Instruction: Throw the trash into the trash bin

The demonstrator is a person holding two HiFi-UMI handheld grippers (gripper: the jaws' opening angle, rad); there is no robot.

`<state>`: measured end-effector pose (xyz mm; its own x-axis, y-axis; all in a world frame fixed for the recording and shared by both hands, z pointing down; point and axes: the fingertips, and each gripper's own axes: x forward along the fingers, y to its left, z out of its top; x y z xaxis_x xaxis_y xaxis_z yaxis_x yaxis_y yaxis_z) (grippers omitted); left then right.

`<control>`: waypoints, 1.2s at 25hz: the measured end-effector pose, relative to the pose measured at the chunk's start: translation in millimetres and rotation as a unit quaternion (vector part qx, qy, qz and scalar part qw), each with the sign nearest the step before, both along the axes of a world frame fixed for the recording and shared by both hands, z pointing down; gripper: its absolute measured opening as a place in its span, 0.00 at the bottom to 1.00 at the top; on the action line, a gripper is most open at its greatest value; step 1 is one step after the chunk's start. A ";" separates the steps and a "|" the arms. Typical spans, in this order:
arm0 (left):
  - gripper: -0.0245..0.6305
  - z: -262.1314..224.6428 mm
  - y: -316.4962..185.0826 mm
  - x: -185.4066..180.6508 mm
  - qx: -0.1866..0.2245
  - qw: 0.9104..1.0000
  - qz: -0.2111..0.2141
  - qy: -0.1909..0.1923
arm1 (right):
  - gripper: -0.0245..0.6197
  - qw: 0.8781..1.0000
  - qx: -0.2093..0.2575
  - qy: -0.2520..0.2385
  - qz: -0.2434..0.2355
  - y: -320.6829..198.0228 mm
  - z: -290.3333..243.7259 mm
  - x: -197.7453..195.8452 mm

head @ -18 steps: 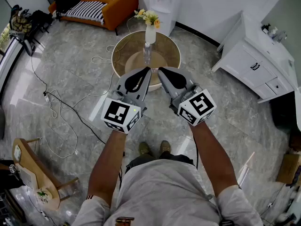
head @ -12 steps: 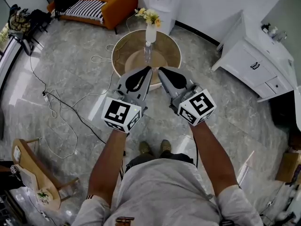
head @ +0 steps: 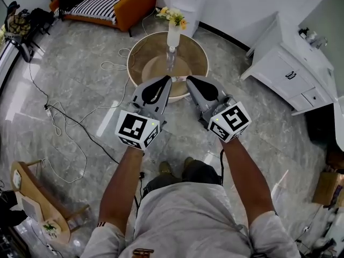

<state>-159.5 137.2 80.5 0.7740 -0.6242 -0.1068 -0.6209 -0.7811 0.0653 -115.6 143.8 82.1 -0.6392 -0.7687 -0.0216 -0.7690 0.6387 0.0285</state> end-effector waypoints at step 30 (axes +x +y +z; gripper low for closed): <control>0.04 173.4 -156.0 47.6 -0.064 0.993 -0.079 -0.062 | 0.04 0.988 -0.053 0.088 -0.114 -163.6 171.3 47.8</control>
